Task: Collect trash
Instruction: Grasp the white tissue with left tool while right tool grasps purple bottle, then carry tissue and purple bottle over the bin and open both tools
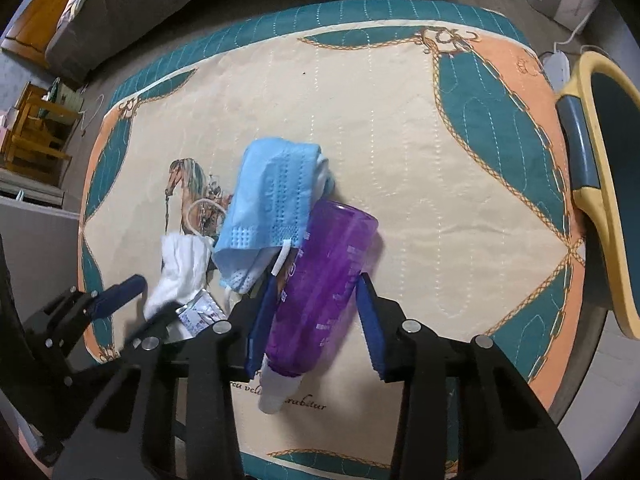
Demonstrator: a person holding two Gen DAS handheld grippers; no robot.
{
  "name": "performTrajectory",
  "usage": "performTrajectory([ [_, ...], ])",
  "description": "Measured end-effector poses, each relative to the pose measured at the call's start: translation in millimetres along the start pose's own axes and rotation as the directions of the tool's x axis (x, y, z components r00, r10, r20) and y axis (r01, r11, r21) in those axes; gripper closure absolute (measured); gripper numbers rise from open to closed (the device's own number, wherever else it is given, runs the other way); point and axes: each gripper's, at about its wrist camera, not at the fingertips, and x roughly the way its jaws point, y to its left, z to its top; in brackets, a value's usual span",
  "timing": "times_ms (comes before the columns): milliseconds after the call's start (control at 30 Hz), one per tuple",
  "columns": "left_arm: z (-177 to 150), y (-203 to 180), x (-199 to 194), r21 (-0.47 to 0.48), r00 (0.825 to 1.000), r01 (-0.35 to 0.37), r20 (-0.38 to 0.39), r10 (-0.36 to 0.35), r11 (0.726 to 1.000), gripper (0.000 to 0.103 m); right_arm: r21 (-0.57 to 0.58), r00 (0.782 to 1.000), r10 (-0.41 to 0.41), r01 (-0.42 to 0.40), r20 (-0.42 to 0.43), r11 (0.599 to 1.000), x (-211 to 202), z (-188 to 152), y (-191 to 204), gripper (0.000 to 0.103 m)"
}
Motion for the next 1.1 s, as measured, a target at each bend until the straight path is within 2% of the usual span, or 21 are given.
performTrajectory([
  [33, 2, 2, -1, -0.007, 1.000, -0.002, 0.002, 0.002, 1.000, 0.071, -0.008, 1.000, -0.014, 0.014, 0.005, 1.000, -1, 0, 0, 0.065],
  [100, 5, 10, -1, -0.034, 1.000, -0.004, 0.004, 0.004, 0.999, 0.087, 0.002, 1.000, -0.023, 0.023, 0.016, 1.000, -3, 4, -1, 0.066],
  [200, 8, 19, -5, -0.058, 1.000, -0.001, 0.018, 0.002, 0.998, 0.088, 0.033, 0.999, -0.023, 0.022, 0.034, 0.999, -10, 6, -8, 0.066],
  [367, 12, 30, -27, -0.073, 0.996, -0.009, 0.085, 0.015, 0.997, 0.088, 0.062, 0.996, -0.044, 0.039, 0.079, 0.997, -27, 9, -16, 0.068],
  [567, 22, 27, -62, -0.117, 0.982, 0.001, 0.186, 0.021, 0.993, 0.088, 0.002, 0.979, -0.098, 0.100, 0.179, 0.995, -59, 9, -10, 0.069],
  [667, 23, 24, -80, -0.117, 0.972, 0.007, 0.234, 0.020, 0.993, 0.088, -0.020, 0.963, -0.133, 0.142, 0.236, 0.990, -79, 7, -12, 0.070],
  [800, 27, 18, -93, -0.111, 0.957, 0.021, 0.288, 0.012, 0.994, 0.088, -0.019, 0.942, -0.137, 0.150, 0.305, 0.988, -104, 9, -15, 0.071],
  [933, 26, 12, -97, -0.094, 0.956, 0.013, 0.295, 0.015, 0.995, 0.088, -0.030, 0.917, -0.158, 0.182, 0.367, 0.983, -128, 10, -17, 0.071],
  [1100, 26, 9, -101, -0.082, 0.955, 0.017, 0.297, 0.008, 0.996, 0.088, -0.021, 0.903, -0.143, 0.165, 0.404, 0.986, -152, 9, -26, 0.071],
])
